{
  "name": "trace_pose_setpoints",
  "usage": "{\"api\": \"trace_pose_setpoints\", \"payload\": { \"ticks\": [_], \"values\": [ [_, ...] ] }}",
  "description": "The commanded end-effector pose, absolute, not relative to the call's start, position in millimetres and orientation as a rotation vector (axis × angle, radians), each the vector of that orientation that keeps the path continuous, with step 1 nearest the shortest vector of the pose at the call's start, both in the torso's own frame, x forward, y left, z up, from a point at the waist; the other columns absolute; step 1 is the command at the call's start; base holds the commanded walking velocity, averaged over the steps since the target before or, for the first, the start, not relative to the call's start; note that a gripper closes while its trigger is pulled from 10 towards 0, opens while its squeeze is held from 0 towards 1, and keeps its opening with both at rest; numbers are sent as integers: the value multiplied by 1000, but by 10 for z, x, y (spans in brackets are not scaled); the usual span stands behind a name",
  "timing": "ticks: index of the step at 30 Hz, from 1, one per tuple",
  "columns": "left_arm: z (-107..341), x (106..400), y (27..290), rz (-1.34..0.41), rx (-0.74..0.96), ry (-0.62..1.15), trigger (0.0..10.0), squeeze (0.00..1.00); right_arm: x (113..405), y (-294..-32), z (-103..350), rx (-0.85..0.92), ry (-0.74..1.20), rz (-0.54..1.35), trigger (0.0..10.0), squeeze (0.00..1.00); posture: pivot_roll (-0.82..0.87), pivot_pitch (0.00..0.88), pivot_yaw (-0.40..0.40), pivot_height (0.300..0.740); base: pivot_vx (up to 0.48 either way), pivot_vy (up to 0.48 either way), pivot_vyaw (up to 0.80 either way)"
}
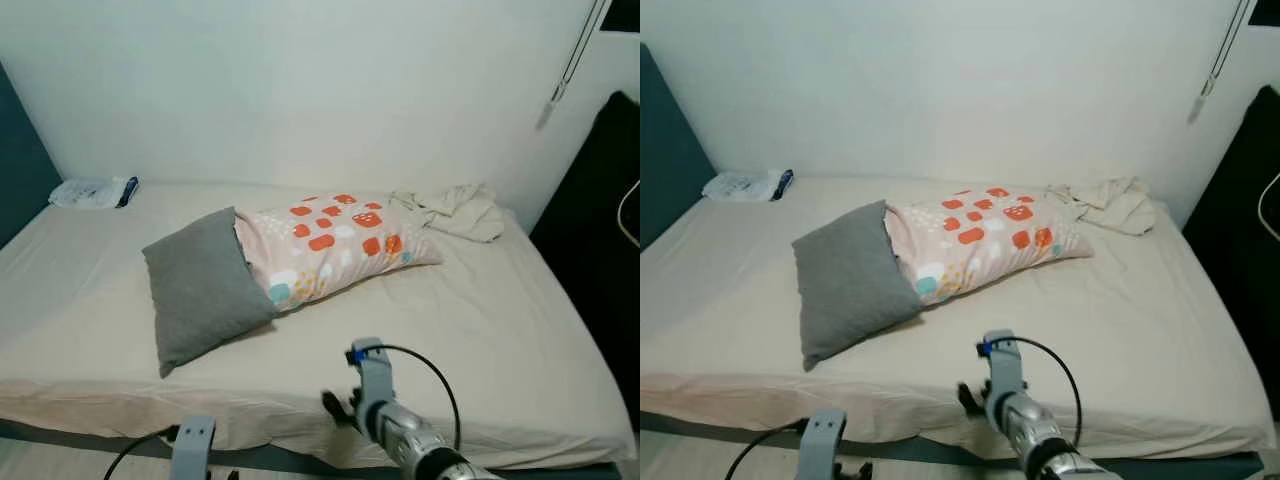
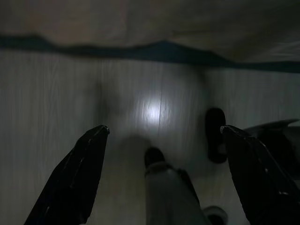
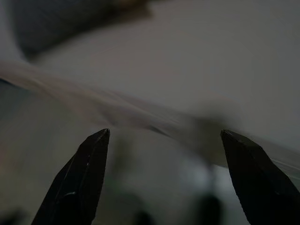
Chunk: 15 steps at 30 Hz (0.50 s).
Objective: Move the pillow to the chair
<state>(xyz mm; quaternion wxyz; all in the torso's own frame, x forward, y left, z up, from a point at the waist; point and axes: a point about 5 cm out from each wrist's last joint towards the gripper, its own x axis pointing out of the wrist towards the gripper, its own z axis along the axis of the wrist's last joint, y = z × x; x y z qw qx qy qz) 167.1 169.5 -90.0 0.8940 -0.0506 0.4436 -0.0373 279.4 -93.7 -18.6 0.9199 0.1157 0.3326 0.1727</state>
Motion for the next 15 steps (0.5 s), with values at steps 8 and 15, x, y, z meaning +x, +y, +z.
{"api": "trace_pose_setpoints", "payload": {
  "ticks": [8, 15],
  "values": [
    [-882, 1716, 1674, -41, -154, 898, 10000, 0, 3024, -777, 106, 384, 536, 471, 10000, 0, 14, 29, 10, 740, 310, 0, 0],
    [-899, 1675, 1678, -35, -165, 906, 10000, 0, 2992, -731, 100, 309, 533, 553, 10000, 0, 13, 37, 11, 740, 340, 0, 111]
  ]
}}
